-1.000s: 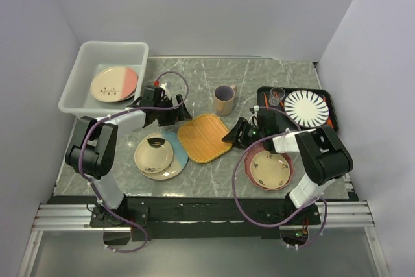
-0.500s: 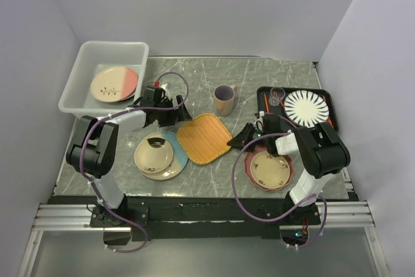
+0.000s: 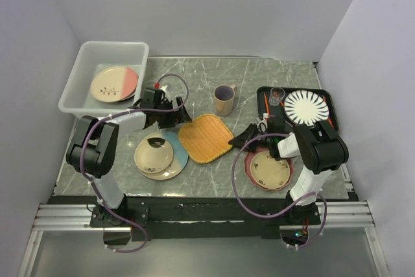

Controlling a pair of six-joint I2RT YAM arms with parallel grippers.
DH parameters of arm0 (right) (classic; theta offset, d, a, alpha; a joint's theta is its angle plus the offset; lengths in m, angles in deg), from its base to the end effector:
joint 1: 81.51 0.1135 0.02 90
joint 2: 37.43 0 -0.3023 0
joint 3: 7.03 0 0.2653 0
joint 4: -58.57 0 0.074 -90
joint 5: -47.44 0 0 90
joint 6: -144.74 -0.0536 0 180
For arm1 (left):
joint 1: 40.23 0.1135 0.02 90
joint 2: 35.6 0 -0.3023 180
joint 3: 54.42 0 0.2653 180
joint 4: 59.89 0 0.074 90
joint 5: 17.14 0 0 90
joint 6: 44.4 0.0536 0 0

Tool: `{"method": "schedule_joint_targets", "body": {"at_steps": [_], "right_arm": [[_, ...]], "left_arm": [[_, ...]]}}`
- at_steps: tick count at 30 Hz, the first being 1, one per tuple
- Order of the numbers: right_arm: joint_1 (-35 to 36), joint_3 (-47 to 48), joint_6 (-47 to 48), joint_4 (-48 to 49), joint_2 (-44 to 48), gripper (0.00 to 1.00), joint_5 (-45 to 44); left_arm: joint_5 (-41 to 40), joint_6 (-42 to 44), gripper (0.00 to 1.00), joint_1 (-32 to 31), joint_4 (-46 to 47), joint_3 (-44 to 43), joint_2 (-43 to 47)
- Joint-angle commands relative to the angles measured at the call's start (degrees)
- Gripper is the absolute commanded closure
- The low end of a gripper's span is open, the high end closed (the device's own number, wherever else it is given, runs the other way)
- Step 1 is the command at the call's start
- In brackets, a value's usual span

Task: Place the plates into the plastic bin on the countertop
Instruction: Pick up the plate from the center of the board.

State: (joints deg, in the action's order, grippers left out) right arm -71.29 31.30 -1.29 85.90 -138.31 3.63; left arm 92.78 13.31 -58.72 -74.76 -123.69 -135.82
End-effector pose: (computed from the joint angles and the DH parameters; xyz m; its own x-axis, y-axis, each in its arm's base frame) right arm 0.2787 0.0895 0.1109 -0.9002 0.4211 -0.1113 0.0779 0.4071 0.9101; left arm 0.3620 -0.1403 0.1854 -0.8545 -0.2438 -0.4586 0.0791 0.8116 -0.5788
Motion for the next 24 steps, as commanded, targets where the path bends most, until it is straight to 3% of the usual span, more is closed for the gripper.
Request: {"method": "schedule_joint_targets", "body": {"at_steps": [1,9,18,24], "right_arm": [[-1.51,-1.35,-2.5,7.23,-1.77,1.0,3.9],[-2.84,-2.32,-4.44,11.1,-3.36,1.0,5.75],[-3.98,-2.49,-4.26,11.01,-3.09,1.0,5.92],[-4.68,-2.76,-4.44,11.45,-2.92,1.0,6.19]], "left_arm": [[4.24,0.65,0.01,-0.24,4.61,0.92,1.35],[14.34,-0.75,0.05,0.11,8.92,0.92,-3.22],[18.74,-0.31,0.13,0.55,6.99,-0.4,-6.73],[27.0,-1.72,0.26,0.55,10.32,-0.48,-9.63]]}}
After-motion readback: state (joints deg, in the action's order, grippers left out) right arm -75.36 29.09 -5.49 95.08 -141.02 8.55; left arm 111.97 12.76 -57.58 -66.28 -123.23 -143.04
